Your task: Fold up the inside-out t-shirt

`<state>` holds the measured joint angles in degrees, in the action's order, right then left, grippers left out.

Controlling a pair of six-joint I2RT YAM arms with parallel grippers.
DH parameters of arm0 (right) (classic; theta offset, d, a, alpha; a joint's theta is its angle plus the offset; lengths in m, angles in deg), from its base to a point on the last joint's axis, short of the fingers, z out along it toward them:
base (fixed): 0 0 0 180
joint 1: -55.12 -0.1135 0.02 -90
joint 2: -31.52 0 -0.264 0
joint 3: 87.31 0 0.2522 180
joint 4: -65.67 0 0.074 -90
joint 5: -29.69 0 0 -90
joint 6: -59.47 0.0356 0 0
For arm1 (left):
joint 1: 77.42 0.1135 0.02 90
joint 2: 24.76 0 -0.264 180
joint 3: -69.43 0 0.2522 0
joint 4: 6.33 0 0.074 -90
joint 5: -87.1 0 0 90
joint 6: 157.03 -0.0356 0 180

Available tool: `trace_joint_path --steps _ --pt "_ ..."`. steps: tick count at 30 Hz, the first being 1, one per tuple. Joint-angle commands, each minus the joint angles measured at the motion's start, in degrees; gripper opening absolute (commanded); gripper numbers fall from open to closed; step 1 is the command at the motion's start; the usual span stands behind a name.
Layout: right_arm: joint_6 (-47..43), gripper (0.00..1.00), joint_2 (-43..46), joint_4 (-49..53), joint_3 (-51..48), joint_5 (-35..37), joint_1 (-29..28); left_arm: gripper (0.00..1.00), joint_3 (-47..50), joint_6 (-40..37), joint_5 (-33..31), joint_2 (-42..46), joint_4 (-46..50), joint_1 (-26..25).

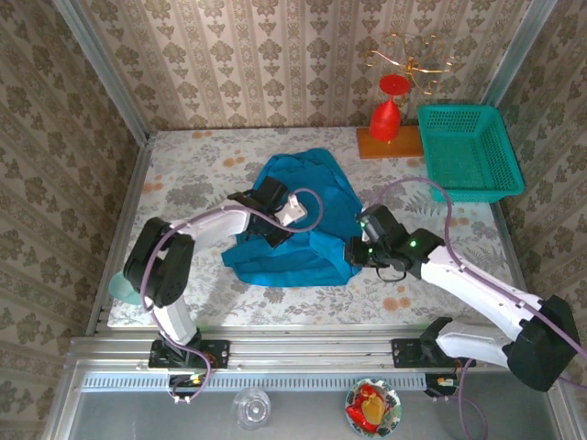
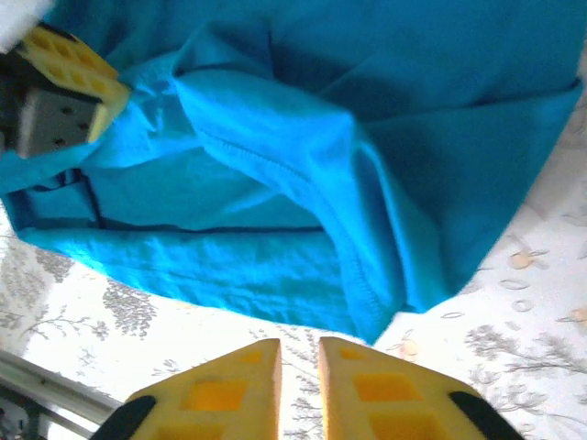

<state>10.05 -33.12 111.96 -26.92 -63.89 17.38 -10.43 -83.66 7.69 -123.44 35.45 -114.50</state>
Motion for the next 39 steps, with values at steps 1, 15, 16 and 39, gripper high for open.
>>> trace_joint_path --steps 1,15,16,39 --pt "7.55 0.14 0.97 -9.10 -4.15 1.88 -4.40 0.00 -1.39 5.02 5.58 7.72 0.73 0.86" --pt "5.43 0.10 -19.62 -34.98 -0.55 19.29 -22.64 0.00 -5.68 13.16 10.57 22.42 3.15 0.84" --pt "4.65 0.09 -21.63 -36.63 0.28 19.51 -22.81 0.00 -6.08 13.52 10.89 23.37 3.19 0.78" --pt "-1.05 0.31 -47.35 -36.82 21.71 24.80 -8.29 0.00 -6.42 19.30 10.15 35.89 5.90 -6.31"
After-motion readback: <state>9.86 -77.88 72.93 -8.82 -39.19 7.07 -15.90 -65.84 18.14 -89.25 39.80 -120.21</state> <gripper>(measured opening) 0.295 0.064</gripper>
